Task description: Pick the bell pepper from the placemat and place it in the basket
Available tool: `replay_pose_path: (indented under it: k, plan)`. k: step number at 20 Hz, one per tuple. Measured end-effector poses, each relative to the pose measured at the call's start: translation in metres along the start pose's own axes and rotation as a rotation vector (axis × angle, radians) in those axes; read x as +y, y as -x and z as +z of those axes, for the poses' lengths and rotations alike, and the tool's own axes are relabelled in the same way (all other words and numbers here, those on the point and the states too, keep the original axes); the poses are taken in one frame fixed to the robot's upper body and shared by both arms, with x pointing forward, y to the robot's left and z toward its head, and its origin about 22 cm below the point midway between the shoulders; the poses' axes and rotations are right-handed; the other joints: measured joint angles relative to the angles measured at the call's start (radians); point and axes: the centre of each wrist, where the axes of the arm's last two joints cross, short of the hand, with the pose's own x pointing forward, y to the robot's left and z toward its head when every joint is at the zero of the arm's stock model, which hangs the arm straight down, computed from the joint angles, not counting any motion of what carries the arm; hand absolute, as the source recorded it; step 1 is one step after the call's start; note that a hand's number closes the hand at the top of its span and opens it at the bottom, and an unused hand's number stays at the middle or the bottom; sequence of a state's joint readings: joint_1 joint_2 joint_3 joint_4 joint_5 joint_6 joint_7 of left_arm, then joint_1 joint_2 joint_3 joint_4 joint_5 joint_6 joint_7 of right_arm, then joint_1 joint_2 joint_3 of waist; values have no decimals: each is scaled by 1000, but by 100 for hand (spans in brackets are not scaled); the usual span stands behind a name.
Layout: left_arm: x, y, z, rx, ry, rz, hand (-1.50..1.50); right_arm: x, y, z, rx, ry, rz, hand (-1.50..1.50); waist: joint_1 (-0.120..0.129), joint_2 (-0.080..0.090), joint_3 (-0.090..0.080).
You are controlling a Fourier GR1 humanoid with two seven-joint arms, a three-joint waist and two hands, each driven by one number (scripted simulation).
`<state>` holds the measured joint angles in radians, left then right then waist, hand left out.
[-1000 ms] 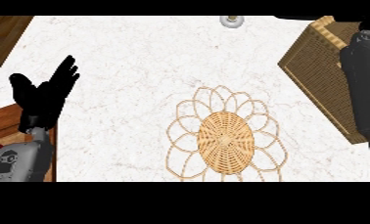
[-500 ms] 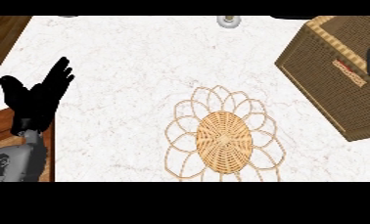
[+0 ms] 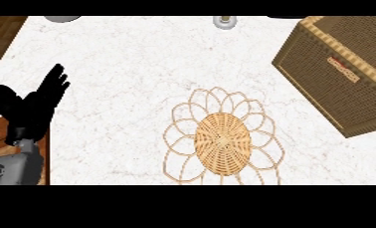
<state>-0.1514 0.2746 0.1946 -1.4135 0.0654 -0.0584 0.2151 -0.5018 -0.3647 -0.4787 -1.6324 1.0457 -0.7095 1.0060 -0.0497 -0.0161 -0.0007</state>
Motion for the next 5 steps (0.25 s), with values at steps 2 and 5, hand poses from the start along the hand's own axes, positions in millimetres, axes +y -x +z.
replay_pose_path:
  k: [2,5]
  plan:
    - [3,-1,0,5,-8,5,0,-26,7,-2,15,-33,7,-150,-8,-2,0]
    - [3,-2,-2,6,-8,4,0,-65,23,0,32,-79,13,-150,-11,0,0]
